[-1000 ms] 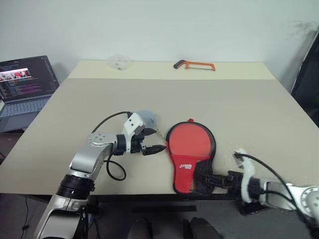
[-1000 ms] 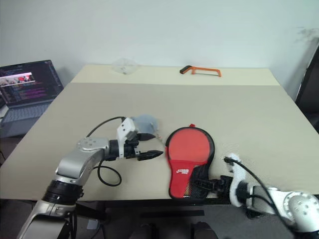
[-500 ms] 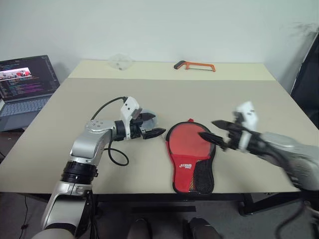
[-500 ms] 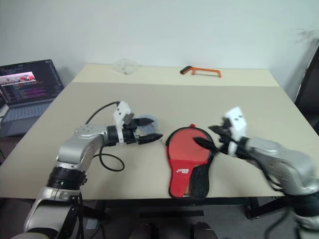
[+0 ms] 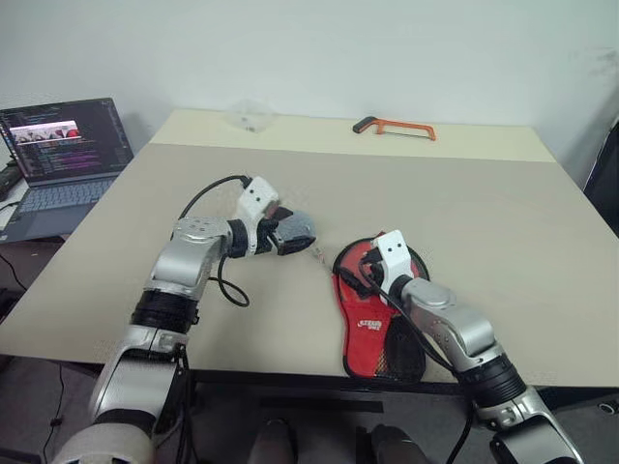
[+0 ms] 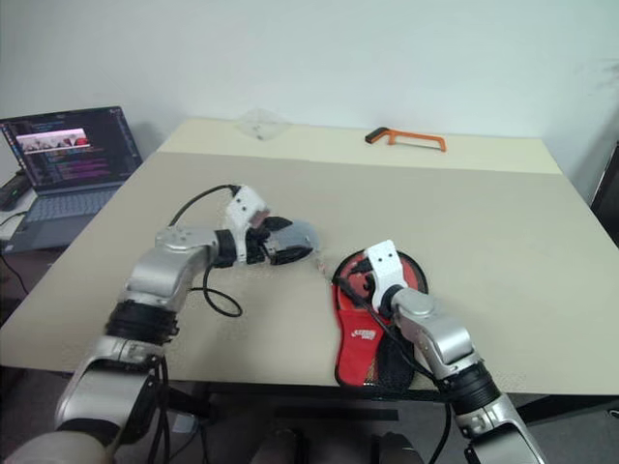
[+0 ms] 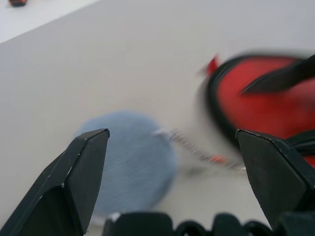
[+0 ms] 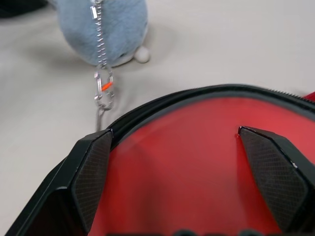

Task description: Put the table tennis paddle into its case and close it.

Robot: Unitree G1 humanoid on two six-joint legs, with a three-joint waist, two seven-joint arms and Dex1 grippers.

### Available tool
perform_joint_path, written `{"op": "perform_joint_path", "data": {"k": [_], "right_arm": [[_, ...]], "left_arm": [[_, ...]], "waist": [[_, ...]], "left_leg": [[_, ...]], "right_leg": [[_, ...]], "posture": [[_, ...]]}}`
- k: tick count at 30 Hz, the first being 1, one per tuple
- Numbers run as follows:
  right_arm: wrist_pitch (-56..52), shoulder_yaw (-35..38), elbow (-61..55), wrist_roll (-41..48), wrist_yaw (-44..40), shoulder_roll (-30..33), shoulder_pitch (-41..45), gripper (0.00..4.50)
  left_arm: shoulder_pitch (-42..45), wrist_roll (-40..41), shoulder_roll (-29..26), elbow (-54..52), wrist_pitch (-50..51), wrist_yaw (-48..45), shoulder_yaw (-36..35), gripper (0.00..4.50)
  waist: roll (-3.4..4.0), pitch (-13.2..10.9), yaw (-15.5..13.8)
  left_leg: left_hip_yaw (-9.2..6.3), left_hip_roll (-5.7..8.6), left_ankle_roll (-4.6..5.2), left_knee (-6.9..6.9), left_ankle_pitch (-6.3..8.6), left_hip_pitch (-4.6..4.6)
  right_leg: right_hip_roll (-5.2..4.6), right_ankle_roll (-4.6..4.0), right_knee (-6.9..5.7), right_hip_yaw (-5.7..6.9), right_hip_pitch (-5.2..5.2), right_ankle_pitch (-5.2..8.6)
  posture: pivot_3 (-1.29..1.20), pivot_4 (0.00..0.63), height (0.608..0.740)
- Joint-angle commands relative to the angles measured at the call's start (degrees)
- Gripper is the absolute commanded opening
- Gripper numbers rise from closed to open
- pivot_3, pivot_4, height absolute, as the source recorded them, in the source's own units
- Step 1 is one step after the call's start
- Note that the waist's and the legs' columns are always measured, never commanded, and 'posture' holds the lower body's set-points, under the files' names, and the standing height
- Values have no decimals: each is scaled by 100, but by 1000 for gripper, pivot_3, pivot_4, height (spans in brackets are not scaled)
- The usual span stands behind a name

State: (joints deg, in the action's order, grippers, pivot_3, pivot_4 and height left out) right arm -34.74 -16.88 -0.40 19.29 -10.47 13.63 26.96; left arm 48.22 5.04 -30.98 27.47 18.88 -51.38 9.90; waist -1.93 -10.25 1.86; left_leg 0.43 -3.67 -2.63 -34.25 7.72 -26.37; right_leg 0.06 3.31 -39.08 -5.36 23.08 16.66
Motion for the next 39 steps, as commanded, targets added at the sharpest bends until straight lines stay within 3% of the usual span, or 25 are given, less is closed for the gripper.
{"op": "perform_joint_path", "data": {"k": [1, 9, 14, 17, 25, 28, 30, 39], "right_arm": [[-279, -18, 174, -164, -104, -144, -204, 4475], [-354, 236, 542, -578, -72, -439, -7, 4475], [-388, 356, 588, -755, -85, -528, 40, 4475], [-451, 417, 556, -826, -85, -546, 32, 4500], [-1652, 765, 614, -846, 133, -691, -59, 4500], [-1816, 629, 518, -928, -12, -597, -133, 4500], [-1945, 546, 409, -928, -110, -572, -179, 4500], [-2311, 278, -83, -944, -297, -585, -365, 4500]], "left_arm": [[506, -749, -66, 876, -950, 222, 360, 4500], [1510, -1973, 345, 3068, -2401, 926, 1019, 4500], [1784, -2518, 616, 3792, -2886, 1273, 1301, 4500], [1917, -2986, 751, 4105, -3018, 1745, 1582, 3879], [2417, -3613, 1343, 4621, -2699, 2923, 1875, 1067], [2573, -3703, 1574, 4793, -2483, 3195, 1861, 301], [2641, -3845, 1668, 4903, -2371, 3537, 1922, 119], [2935, -4323, 2088, 5197, -1861, 4537, 2082, 107]], "waist": [[-9, 8, 2], [-31, 22, 1], [-32, 27, -1], [-33, 33, -11], [-47, 60, -17], [-53, 65, -20], [-54, 66, -18], [-55, 66, 1]], "left_leg": [[-2, -1, 1, -4, -1, 3], [4, -2, 2, -14, -2, 42], [4, -2, 2, -16, -1, 47], [2, -2, 2, -23, -1, 54], [5, 2, -1, -52, 1, 58], [4, 4, -4, -55, 3, 59], [4, 6, -6, -56, 4, 58], [2, 5, -11, -53, 7, 56]], "right_leg": [[3, 15, -1, -1, -4, 3], [4, 16, 4, -12, -45, -2], [4, 23, 2, -12, -50, -6], [3, 25, 3, -9, -65, -7], [-9, 11, 3, -7, -80, -1], [-17, 11, 8, 3, -76, 0], [-17, 11, 9, 1, -80, 0], [-11, 8, 8, -2, -79, 3]], "posture": [[0, 150, 740], [0, 150, 740], [0, 150, 740], [0, 150, 740], [0, 150, 740], [0, 150, 740], [0, 150, 740], [0, 150, 740]]}}
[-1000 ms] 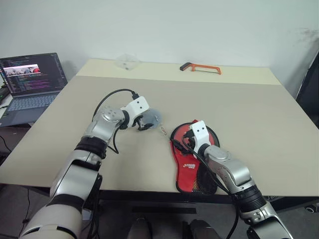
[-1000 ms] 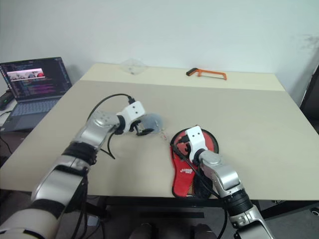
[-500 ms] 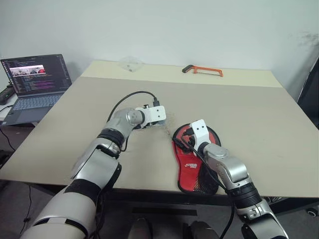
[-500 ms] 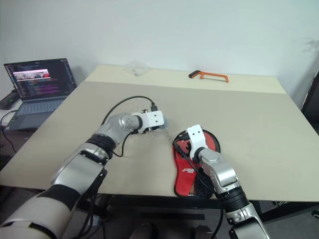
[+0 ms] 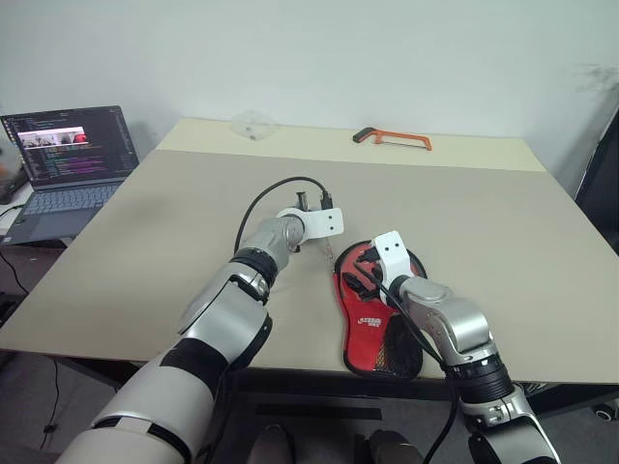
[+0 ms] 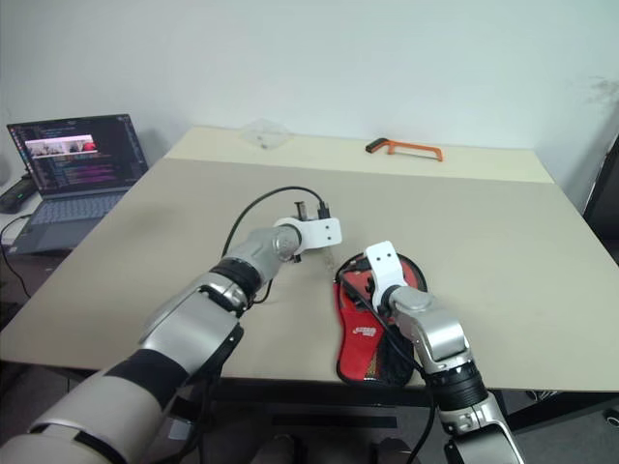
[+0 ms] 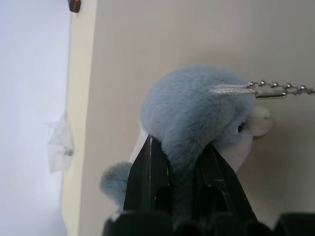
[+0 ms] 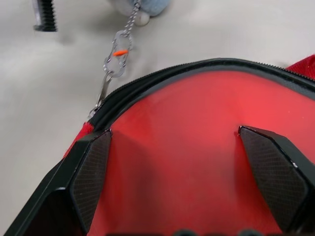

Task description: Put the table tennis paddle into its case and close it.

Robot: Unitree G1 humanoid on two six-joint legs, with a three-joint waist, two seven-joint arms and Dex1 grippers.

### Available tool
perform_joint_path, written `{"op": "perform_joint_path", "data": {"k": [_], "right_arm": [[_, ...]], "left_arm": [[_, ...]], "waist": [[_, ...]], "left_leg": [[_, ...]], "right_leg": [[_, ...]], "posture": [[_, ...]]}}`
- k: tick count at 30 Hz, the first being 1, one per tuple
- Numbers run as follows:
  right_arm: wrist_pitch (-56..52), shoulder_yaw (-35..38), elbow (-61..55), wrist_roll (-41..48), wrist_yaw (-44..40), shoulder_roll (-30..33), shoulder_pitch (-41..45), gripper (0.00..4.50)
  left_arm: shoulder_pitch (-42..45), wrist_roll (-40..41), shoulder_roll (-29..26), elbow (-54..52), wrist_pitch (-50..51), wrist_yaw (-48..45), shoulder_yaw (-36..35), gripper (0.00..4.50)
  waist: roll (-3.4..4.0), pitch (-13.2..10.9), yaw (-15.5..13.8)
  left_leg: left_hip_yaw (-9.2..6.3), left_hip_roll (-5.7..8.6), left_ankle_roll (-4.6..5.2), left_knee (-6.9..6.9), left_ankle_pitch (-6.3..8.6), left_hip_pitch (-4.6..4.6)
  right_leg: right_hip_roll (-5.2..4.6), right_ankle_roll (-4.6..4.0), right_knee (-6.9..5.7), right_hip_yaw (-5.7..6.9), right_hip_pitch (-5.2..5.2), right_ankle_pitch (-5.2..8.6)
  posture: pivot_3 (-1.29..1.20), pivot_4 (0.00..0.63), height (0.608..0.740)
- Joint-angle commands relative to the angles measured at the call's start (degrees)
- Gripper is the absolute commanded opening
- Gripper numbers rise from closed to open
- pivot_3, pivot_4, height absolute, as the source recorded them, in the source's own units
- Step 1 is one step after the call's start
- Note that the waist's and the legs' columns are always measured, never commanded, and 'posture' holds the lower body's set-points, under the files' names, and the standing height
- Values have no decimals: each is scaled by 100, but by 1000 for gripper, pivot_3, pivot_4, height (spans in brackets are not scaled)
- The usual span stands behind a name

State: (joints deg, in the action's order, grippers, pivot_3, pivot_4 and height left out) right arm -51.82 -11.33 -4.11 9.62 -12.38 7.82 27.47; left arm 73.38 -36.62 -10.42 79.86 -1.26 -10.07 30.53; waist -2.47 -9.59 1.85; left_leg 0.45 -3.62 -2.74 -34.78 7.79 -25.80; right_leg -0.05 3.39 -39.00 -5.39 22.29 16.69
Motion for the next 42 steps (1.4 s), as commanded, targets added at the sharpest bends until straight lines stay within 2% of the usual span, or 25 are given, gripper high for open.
{"op": "perform_joint_path", "data": {"k": [1, 9, 28, 42], "right_arm": [[-640, -293, 236, 17, -94, -27, -442, 4500], [-1025, -483, -241, -10, -36, -181, -736, 4500], [-1503, -612, -970, -64, 197, -598, -1280, 4500], [-1567, -698, -1076, -55, 233, -749, -1383, 4500]], "left_arm": [[436, -191, 53, -31, 164, 450, 28, 107], [662, -411, 421, 30, 234, 867, 44, 99], [975, -1364, 1160, 65, -318, 2498, 726, 89], [901, -1521, 1681, 56, -788, 2958, 869, 88]], "waist": [[0, 0, 2], [-1, 1, 1], [-2, 1, 6], [-3, 0, -1]], "left_leg": [[1, 0, -4, 0, 2, 0], [2, 0, -9, 15, 6, -2], [1, 1, -33, 51, 21, 0], [2, 3, -40, 51, 26, -2]], "right_leg": [[0, 0, 0, -1, 0, 0], [1, 14, 3, 0, 4, 6], [2, 14, 8, 2, 15, 17], [0, 14, 11, 3, 15, 18]], "posture": [[0, 150, 740], [0, 150, 740], [0, 150, 740], [0, 150, 740]]}}
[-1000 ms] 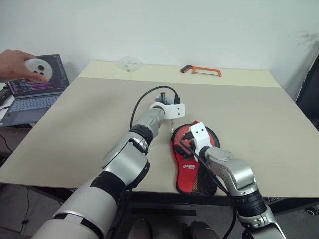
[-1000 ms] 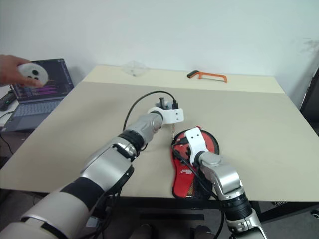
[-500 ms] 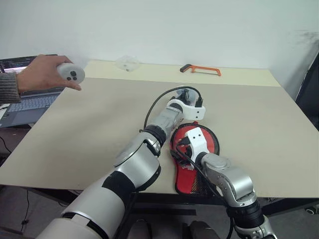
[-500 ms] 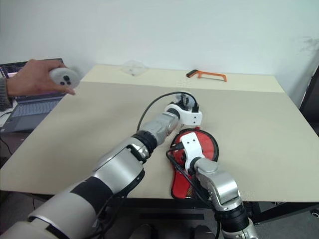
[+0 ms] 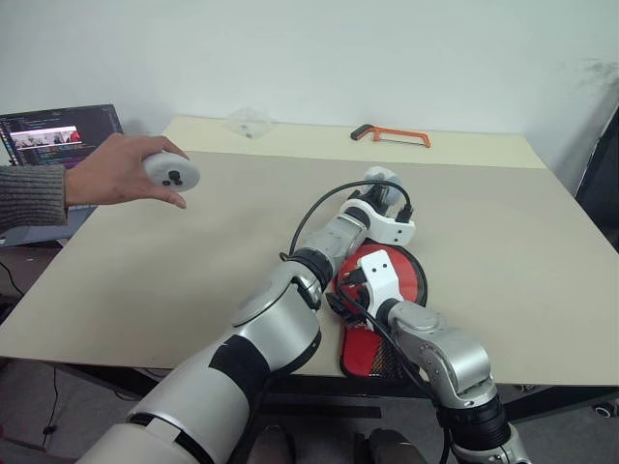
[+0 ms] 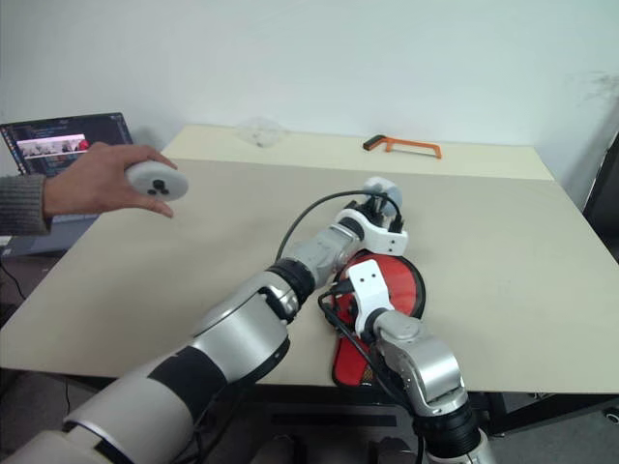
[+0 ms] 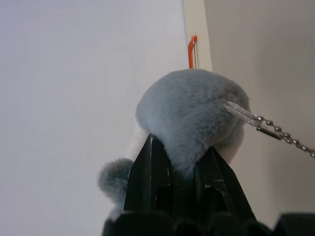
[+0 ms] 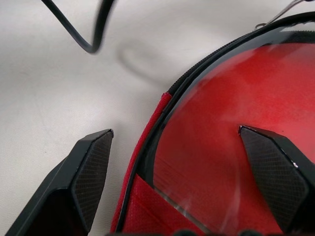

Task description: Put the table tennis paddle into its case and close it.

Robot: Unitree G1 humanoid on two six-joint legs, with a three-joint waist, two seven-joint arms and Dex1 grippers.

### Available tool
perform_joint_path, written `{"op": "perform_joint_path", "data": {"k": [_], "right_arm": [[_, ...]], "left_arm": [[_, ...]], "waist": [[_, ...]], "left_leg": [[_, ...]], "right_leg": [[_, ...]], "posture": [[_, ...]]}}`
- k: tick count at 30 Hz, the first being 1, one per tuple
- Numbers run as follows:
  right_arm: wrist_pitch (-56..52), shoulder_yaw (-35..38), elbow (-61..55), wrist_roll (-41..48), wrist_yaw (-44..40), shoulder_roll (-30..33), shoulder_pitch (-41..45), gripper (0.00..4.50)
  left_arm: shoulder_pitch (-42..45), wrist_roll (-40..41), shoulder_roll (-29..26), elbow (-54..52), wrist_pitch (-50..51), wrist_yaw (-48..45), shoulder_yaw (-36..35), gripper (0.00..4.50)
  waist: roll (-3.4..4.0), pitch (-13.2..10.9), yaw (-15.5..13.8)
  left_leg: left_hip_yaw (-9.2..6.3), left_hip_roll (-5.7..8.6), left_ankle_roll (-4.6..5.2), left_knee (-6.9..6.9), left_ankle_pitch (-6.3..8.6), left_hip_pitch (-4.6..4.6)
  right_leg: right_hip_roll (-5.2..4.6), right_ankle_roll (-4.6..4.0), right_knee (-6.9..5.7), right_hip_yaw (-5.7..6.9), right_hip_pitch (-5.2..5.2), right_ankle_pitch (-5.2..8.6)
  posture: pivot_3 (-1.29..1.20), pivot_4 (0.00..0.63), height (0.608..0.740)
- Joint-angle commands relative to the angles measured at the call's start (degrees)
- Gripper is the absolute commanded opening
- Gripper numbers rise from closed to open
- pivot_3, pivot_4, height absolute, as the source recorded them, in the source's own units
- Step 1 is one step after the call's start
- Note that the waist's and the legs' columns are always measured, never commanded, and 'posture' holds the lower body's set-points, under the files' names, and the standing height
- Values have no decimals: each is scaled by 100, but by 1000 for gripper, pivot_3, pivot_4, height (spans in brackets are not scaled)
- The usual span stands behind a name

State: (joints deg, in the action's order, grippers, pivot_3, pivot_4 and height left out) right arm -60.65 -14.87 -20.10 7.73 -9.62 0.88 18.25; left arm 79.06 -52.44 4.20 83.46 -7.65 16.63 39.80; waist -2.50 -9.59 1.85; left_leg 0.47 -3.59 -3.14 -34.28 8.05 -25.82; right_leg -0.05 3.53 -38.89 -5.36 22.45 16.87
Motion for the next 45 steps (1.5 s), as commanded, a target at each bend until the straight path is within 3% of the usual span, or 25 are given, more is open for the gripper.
{"op": "perform_joint_path", "data": {"k": [1, 25, 38, 45], "right_arm": [[-684, -340, 519, 135, -42, -64, -468, 4500], [-645, -404, 542, 131, 8, -240, -578, 4500], [-604, -373, 531, 126, 23, -263, -631, 4500], [-562, -365, 572, 119, 10, -258, -614, 4500]], "left_arm": [[331, 83, 265, -305, -159, 281, -77, 87], [396, 306, 908, -362, -684, 445, -359, 78], [471, -79, 1045, -421, -1814, 1474, 78, 77], [356, -128, 1104, -388, -2050, 1348, 219, 76]], "waist": [[0, 0, 0], [0, 0, -31], [1, 6, -65], [6, 27, -105]], "left_leg": [[0, 0, 0, 0, 0, 0], [-1, 12, -6, 0, 4, -5], [-4, 14, -14, 0, 9, -4], [-4, 15, -16, 0, 10, -3]], "right_leg": [[0, 0, 0, 0, 0, 0], [-12, 9, 6, 5, -6, 12], [-15, 12, 11, 11, -11, 14], [-17, 12, 18, 12, -13, 15]], "posture": [[0, 150, 740], [0, 150, 740], [0, 150, 740], [0, 150, 740]]}}
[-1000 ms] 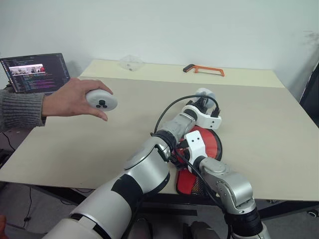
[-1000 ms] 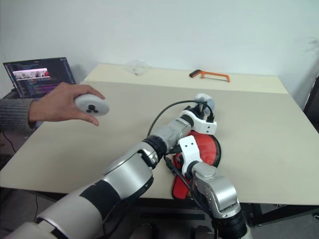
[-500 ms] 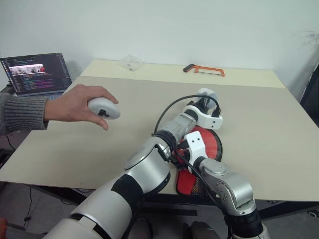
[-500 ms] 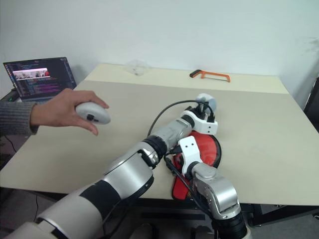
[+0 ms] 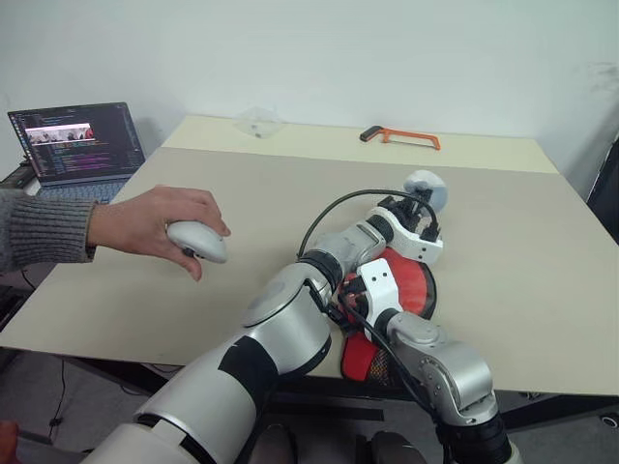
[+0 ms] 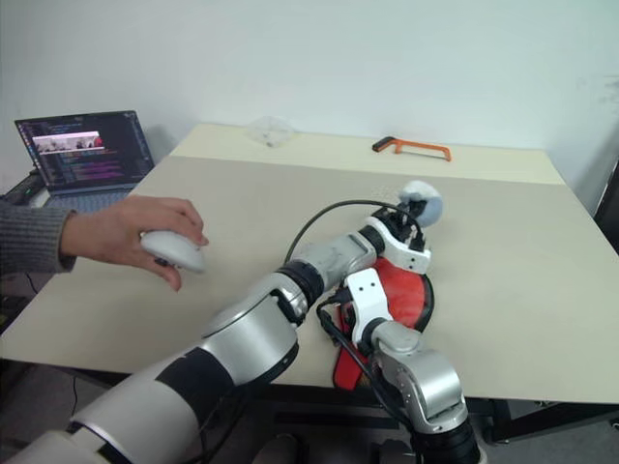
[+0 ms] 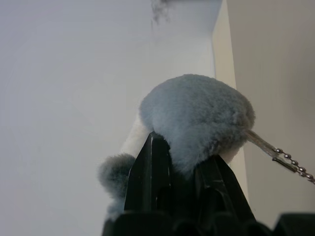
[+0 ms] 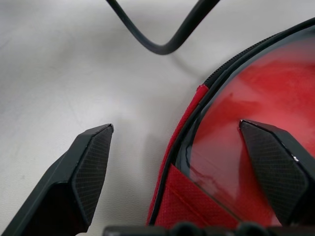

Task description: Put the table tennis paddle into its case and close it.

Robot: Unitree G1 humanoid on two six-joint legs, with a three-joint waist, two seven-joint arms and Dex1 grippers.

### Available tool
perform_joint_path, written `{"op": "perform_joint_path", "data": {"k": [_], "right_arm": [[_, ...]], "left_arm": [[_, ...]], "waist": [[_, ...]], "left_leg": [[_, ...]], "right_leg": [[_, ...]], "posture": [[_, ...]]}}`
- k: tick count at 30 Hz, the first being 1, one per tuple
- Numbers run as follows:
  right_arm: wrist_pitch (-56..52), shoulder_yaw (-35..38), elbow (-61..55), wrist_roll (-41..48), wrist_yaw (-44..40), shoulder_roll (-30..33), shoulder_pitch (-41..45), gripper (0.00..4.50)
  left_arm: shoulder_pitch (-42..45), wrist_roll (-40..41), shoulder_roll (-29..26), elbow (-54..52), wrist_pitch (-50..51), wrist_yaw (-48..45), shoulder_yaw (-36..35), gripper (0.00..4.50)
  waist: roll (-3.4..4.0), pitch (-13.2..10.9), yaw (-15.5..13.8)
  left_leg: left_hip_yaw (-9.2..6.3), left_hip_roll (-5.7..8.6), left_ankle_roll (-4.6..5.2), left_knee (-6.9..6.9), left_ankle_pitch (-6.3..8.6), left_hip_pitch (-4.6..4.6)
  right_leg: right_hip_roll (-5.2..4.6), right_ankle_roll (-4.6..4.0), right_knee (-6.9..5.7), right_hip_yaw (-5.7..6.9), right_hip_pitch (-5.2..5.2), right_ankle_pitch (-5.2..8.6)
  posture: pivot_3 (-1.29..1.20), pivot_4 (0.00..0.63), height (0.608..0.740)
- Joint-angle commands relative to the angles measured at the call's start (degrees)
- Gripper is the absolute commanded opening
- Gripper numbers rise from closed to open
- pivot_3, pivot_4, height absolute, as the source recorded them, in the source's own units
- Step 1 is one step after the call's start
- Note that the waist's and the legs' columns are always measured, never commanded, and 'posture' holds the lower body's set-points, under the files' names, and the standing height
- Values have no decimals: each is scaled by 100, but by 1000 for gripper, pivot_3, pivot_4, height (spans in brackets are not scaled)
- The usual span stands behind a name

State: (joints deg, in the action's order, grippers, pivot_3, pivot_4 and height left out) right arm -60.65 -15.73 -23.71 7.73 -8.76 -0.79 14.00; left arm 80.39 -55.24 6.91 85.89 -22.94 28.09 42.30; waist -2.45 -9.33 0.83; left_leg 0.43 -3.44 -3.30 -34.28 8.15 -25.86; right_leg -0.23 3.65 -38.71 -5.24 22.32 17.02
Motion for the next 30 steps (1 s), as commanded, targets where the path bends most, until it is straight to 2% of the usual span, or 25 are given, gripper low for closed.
{"op": "perform_joint_path", "data": {"k": [1, 8, 10, 12, 17, 19, 26, 30], "right_arm": [[-558, -279, 938, 118, -78, -90, -185, 4500], [-523, -262, 968, 114, -132, -39, -170, 4500], [-509, -265, 989, 102, -152, -32, -161, 4500], [-497, -257, 1001, 95, -190, -5, -152, 4500], [-461, -211, 1023, 95, -312, 121, -102, 4500], [-441, -198, 1023, 94, -396, 208, -40, 4500], [-260, 27, 1169, 103, -865, 790, 406, 4500], [-118, 128, 1321, 163, -1147, 1199, 723, 4500]], "left_arm": [[192, 247, 843, -618, -462, 12, -116, 76], [-66, 940, 857, -591, -248, -1121, -782, 76], [-103, 1146, 833, -596, -206, -1449, -995, 794], [-94, 1187, 791, -611, -217, -1507, -1060, 1409], [-80, 1159, 583, -632, -343, -1550, -1050, 3301], [-180, 1276, 483, -637, -594, -1911, -1134, 3987], [-574, 1901, -131, -753, -1785, -3708, -1557, 3987], [-486, 2411, -570, -866, -2129, -4371, -1987, 3987]], "waist": [[0, 2, -5], [3, 11, 0], [4, 14, 12], [4, 14, 21], [4, 14, 30], [4, 14, 34], [5, 14, 107], [6, 13, 102]], "left_leg": [[0, 0, 0, 0, 0, 0], [0, -1, -1, 0, 0, 1], [0, -2, 5, 0, -3, 0], [0, -2, 19, 0, -12, 1], [0, -2, 23, 1, -14, 1], [0, -2, 23, 1, -14, 0], [2, -5, 24, 4, -15, 5], [0, -4, 26, 3, -16, 9]], "right_leg": [[0, 0, 0, 0, 0, 0], [1, -3, -1, 2, 0, 2], [1, -4, -1, 2, 0, 2], [2, -4, -2, 2, 0, 3], [3, -4, -2, 0, 0, 4], [3, -3, -3, 0, 0, 4], [5, -6, -10, -2, 0, 5], [7, -2, -21, -5, 0, 0]], "posture": [[0, 150, 740], [0, 150, 740], [0, 150, 740], [0, 150, 740], [0, 150, 740], [0, 150, 740], [0, 150, 740], [0, 150, 740]]}}
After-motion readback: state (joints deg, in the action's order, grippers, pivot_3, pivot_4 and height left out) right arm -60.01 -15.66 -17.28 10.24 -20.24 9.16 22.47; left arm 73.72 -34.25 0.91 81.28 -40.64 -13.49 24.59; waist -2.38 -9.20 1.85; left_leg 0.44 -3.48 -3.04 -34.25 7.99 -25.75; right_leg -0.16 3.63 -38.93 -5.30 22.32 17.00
